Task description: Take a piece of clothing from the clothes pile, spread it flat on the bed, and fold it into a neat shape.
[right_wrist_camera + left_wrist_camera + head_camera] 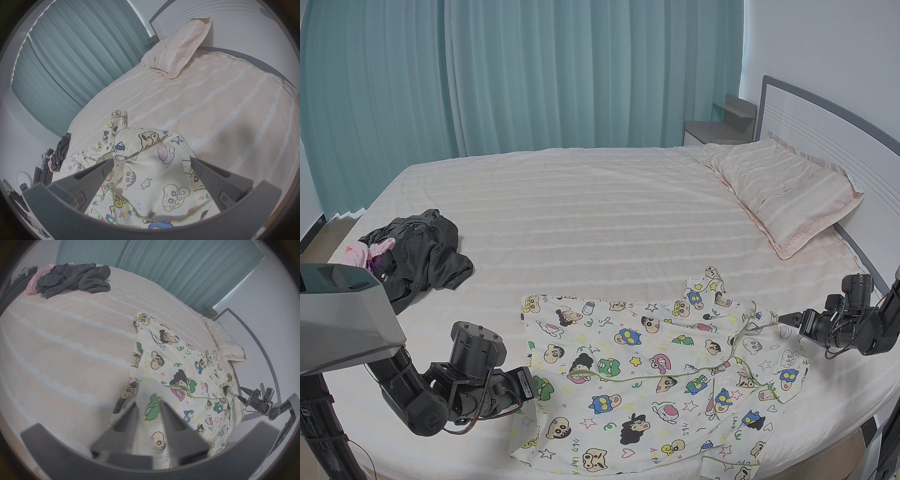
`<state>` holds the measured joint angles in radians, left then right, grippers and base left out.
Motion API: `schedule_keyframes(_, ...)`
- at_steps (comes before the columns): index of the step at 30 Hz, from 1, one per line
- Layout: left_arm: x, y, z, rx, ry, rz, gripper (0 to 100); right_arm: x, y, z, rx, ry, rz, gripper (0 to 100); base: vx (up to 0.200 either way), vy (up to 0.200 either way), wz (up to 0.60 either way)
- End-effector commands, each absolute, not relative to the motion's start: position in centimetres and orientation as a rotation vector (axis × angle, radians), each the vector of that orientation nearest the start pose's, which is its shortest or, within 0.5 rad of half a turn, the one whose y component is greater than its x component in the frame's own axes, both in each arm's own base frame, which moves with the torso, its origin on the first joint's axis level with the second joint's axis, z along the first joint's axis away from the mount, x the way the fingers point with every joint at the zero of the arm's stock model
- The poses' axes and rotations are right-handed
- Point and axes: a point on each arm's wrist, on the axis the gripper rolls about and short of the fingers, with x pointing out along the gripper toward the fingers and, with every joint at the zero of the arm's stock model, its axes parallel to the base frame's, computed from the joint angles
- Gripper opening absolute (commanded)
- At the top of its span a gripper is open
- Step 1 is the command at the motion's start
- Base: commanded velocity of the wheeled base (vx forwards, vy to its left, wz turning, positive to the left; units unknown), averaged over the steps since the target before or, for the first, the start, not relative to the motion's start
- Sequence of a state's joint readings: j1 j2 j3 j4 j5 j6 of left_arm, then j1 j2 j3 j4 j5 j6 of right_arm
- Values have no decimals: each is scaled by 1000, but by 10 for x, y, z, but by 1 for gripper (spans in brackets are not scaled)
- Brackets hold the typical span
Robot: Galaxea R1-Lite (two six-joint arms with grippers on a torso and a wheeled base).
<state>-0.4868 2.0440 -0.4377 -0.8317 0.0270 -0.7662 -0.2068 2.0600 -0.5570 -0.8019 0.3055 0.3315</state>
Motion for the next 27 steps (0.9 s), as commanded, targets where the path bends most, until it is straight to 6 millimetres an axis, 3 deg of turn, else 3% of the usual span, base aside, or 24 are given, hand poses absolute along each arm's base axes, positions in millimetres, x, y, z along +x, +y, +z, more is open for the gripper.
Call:
schedule_keyframes(1, 251, -125, 7, -519, 883, -97, 100, 300, -56, 31, 496, 690, -17, 100, 0, 0, 0)
schedule_keyframes(5, 253, -123, 5, -524, 876, -90, 100, 300, -56, 31, 496, 690, -17, 100, 0, 0, 0)
schedule_keyframes(10, 264, -106, 14, -578, 823, -44, 100, 300, -57, 32, 497, 683, -18, 100, 0, 0, 0)
schedule_keyframes(18, 250, -102, 51, -641, 776, -189, 100, 300, -56, 35, 495, 676, -17, 100, 0, 0, 0)
schedule_keyframes(27, 286, -109, 76, -762, 649, -199, 100, 299, -56, 55, 519, 611, -11, 100, 0, 0, 0)
